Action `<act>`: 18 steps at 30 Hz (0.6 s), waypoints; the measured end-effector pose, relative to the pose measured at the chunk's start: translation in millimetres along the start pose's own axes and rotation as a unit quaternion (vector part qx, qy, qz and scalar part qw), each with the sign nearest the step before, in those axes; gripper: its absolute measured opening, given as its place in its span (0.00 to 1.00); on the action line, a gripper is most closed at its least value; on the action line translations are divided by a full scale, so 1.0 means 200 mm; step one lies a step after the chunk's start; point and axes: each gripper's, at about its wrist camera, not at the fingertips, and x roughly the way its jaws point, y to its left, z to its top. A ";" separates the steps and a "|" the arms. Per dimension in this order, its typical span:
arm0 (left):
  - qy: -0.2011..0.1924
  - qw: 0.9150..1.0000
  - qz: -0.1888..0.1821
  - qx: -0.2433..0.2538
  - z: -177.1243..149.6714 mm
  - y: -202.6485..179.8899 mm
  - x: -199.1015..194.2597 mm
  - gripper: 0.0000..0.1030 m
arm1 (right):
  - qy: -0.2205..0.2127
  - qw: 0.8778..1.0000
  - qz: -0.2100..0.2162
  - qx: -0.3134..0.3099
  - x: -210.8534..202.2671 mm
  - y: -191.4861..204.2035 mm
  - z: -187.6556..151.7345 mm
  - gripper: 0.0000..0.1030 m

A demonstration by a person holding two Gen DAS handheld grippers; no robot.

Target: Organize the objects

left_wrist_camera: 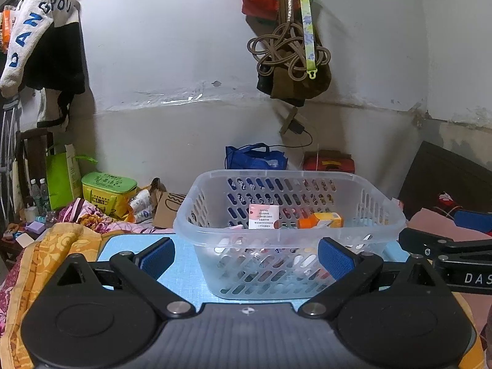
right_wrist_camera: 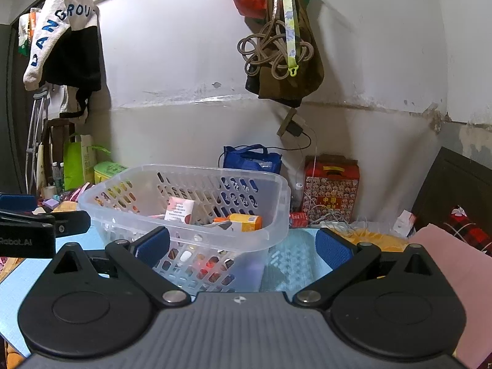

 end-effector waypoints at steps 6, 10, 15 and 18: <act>0.002 1.000 -0.001 -0.001 0.00 0.00 0.00 0.98 | 0.002 1.000 -0.001 0.004 0.00 -0.01 0.00 1.00; 0.002 1.000 -0.003 -0.001 0.00 0.00 0.00 0.98 | 0.002 1.000 -0.003 0.003 0.00 -0.01 0.00 1.00; 0.004 1.000 -0.003 -0.002 0.00 0.00 0.01 0.98 | 0.003 1.000 -0.003 0.004 0.00 0.00 0.01 1.00; 0.004 1.000 -0.004 -0.003 -0.01 -0.01 0.01 0.98 | 0.003 1.000 -0.003 0.003 0.00 0.00 0.01 1.00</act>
